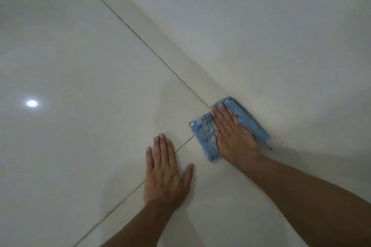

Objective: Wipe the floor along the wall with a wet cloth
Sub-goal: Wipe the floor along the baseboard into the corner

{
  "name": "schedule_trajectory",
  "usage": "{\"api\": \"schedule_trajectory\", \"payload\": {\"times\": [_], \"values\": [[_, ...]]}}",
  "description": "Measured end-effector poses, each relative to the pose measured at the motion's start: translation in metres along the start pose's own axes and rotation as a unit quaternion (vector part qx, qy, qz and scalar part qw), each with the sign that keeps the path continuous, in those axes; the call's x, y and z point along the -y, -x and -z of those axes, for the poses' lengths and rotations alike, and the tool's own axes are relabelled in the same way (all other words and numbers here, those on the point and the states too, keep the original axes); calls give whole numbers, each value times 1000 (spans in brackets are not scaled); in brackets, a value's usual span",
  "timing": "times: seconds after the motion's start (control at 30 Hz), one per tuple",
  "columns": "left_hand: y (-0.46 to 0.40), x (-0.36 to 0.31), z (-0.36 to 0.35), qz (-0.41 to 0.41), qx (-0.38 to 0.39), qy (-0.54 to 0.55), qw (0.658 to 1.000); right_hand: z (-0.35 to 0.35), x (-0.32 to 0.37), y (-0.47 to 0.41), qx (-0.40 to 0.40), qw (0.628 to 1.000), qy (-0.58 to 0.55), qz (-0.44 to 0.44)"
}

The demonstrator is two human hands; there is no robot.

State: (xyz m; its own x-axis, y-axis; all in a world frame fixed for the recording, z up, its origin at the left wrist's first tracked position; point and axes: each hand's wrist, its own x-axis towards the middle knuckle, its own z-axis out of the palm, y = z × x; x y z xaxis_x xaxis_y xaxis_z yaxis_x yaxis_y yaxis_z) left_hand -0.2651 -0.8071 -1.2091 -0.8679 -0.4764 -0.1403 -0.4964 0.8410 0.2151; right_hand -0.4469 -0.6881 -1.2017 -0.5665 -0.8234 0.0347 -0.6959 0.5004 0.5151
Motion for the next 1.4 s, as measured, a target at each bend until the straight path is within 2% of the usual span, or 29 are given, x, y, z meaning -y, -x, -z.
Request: {"api": "schedule_trajectory", "payload": {"times": [0.27, 0.5, 0.97, 1.3, 1.4], "values": [[5, -3, -7, -4, -7, -43, 999, 2, 20, -22, 15, 998, -47, -51], [3, -8, -5, 6, -16, -55, 998, 14, 18, -29, 23, 997, -18, -74], [5, -4, -5, 10, -27, -21, 999, 18, 9, -20, 36, 998, 36, -29], [13, -2, -7, 22, -35, -78, 996, 6, -41, 139, 39, 995, 87, -14], [34, -36, -7, -7, -47, -101, 994, 0, -62, 191, 52, 993, 103, -19]]}}
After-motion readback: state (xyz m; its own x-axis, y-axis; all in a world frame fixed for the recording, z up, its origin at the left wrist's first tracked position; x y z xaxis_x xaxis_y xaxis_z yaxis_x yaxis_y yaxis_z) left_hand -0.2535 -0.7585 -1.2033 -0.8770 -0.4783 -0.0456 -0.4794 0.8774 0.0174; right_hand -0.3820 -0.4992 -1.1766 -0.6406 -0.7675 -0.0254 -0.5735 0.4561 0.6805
